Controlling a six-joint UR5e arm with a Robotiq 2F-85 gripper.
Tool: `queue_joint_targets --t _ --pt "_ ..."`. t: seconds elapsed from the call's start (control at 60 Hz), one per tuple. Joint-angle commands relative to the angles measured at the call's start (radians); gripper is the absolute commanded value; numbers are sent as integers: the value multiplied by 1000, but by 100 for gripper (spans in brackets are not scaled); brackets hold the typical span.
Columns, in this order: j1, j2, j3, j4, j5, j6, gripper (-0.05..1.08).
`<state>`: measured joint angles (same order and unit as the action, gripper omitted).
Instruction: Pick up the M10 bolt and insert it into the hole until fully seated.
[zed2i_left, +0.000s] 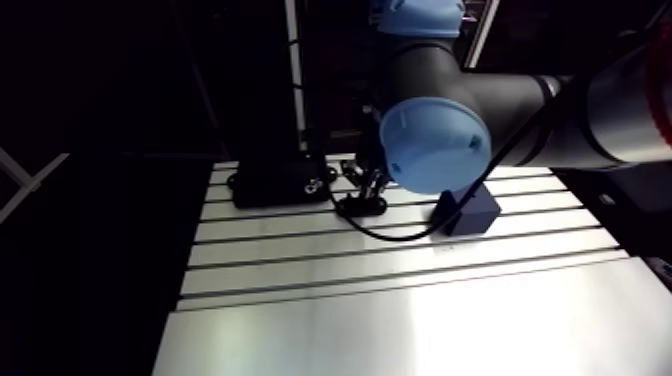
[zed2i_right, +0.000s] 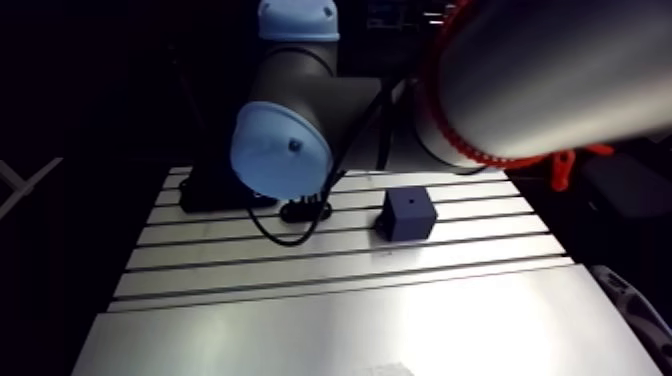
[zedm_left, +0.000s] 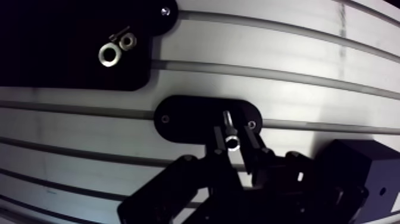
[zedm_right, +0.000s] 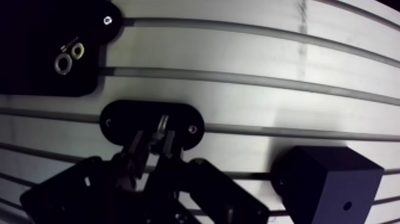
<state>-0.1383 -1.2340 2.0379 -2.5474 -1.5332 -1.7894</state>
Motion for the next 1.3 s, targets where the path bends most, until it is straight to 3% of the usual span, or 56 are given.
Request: queue_joint_targets --t 0.017,0.367,0.617,0.917,1.033,1.3 --pt "-1 -1 -1 1 -1 0 73" --pt "0 -21 -13 6 2 6 81" --pt "2 -65 -43 68 3 12 87" --pt "-16 -136 -156 264 -1 15 104" --pt "-22 -137 -201 329 -1 15 105" --pt "-62 -137 -351 598 -1 24 107"
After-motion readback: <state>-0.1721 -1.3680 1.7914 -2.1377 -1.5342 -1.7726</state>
